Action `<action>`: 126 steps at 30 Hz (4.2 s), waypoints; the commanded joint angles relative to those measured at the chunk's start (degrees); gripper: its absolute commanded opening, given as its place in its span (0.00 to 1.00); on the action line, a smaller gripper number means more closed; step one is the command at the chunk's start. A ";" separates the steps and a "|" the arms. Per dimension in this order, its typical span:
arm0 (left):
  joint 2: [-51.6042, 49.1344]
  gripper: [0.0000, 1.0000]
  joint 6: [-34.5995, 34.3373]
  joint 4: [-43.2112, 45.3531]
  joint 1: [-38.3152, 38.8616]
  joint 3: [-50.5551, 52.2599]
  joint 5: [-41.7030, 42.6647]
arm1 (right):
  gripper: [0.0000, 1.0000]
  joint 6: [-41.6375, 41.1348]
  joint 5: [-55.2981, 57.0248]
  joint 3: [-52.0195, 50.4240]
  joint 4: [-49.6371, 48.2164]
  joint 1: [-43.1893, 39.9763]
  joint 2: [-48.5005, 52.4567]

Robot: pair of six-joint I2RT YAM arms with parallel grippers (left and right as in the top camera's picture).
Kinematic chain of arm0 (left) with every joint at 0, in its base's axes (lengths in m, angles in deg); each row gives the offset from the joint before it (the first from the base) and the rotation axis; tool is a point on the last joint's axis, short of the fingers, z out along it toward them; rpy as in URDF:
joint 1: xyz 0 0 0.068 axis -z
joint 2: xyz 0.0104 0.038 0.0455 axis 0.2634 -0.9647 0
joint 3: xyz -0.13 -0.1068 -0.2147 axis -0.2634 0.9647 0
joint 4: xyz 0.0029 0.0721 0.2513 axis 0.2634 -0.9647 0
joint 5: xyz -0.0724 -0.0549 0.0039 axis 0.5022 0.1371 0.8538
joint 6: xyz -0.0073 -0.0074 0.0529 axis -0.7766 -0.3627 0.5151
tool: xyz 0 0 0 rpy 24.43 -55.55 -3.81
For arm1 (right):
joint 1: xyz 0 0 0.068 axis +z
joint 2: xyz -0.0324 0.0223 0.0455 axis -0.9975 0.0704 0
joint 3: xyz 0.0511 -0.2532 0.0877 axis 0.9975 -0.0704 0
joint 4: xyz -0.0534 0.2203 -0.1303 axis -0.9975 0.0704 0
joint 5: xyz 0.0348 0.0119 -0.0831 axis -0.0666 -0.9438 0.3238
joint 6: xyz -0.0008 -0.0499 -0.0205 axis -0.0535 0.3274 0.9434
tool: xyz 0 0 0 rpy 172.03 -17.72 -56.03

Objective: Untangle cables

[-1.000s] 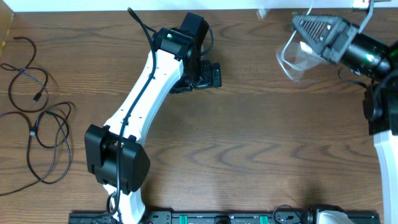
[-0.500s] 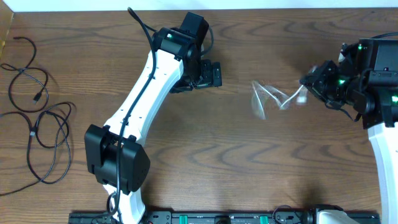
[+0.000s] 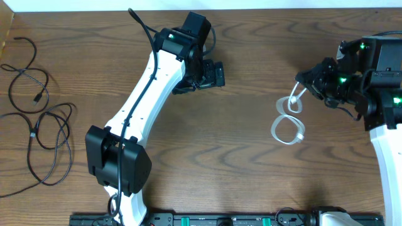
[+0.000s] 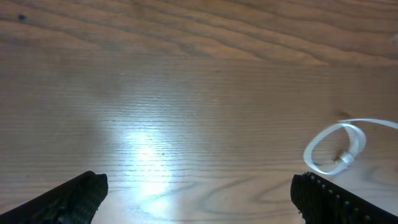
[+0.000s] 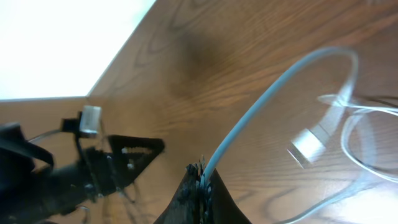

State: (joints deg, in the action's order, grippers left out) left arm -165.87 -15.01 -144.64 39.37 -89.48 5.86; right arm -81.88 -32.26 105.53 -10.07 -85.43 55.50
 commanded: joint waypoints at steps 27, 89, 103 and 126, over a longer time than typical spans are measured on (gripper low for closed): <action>-0.55 1.00 -15.98 3.76 -0.20 0.28 7.41 | 0.02 0.74 -5.33 0.37 -23.06 23.04 0.90; -0.55 0.65 -24.09 2.93 -0.50 0.28 25.66 | 0.01 6.05 5.05 0.37 -30.86 29.57 0.92; -0.55 0.57 -25.81 2.97 -0.50 0.28 25.70 | 0.01 6.10 4.85 0.37 -31.32 30.27 0.92; -0.55 0.38 -25.81 2.97 -0.50 0.28 25.68 | 0.01 6.08 4.85 0.37 -31.26 30.27 0.92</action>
State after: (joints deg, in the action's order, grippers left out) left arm -165.87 -40.60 -141.45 38.73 -89.46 31.00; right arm -76.94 -27.71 105.53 -41.15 -55.49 56.25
